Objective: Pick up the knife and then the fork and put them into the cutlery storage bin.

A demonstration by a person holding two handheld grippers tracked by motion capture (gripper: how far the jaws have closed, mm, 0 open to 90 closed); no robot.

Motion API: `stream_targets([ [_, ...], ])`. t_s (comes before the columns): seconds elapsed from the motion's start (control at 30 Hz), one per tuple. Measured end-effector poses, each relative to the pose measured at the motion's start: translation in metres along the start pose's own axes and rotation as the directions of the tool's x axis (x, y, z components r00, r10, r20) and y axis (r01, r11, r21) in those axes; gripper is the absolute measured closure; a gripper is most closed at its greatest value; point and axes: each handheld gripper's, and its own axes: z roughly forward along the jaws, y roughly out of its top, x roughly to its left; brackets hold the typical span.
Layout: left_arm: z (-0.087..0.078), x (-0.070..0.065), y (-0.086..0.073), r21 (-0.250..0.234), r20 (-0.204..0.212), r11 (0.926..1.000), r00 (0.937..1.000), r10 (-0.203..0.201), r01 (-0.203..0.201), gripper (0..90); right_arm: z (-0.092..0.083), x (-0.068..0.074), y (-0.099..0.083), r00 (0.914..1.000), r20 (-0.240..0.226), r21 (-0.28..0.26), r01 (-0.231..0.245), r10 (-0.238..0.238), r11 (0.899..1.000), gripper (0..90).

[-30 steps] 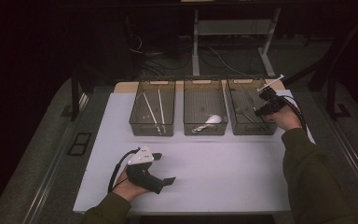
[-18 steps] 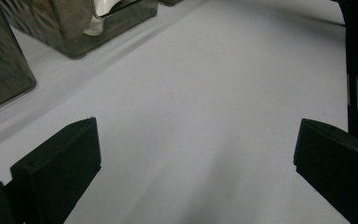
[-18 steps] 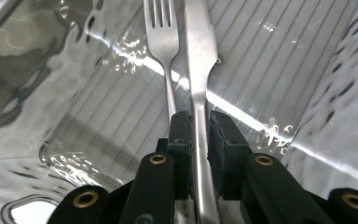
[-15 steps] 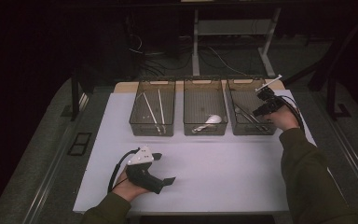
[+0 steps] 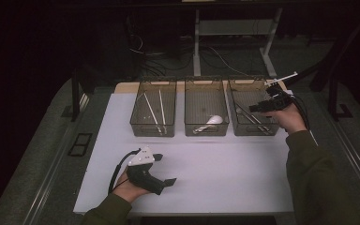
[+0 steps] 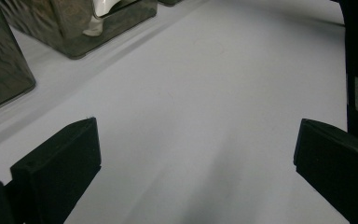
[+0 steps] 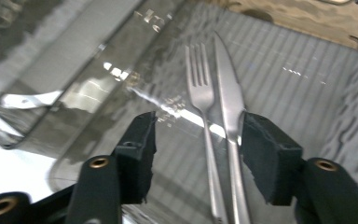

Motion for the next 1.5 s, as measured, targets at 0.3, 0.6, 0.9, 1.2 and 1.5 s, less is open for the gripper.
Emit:
stream_targets([
  [0.3, 0.000, 0.001, -0.001, 0.006, 0.001, 1.0000, 1.0000, 0.006, -0.006, 0.0, -0.012, 0.013, -0.012, 0.9998, -0.014, -0.124, 0.009, -0.011, 0.992, 25.2],
  [0.6, -0.001, 0.005, -0.003, 0.001, 0.011, 1.0000, 0.9999, 0.007, -0.007, 0.0, -0.020, 0.025, -0.025, 0.9992, -0.038, -0.215, 0.008, -0.017, 0.977, 18.5],
  [0.9, -0.002, 0.008, -0.004, 0.004, 0.012, 0.9998, 0.9997, 0.021, -0.021, 0.0, -0.028, 0.042, -0.045, 0.9955, -0.068, -0.292, 0.044, -0.066, 0.956, 17.4],
  [1.2, -0.004, 0.008, -0.004, -0.002, 0.010, 0.9998, 0.9998, 0.019, -0.019, 0.0, -0.031, 0.063, -0.068, 0.9847, -0.119, -0.321, 0.084, -0.128, 0.943, 17.4],
  [1.5, -0.004, 0.006, -0.003, -0.004, 0.012, 0.9998, 0.9998, 0.018, -0.018, 0.0, -0.034, 0.078, -0.097, 0.9767, -0.135, -0.319, 0.117, -0.167, 0.940, 17.4],
])
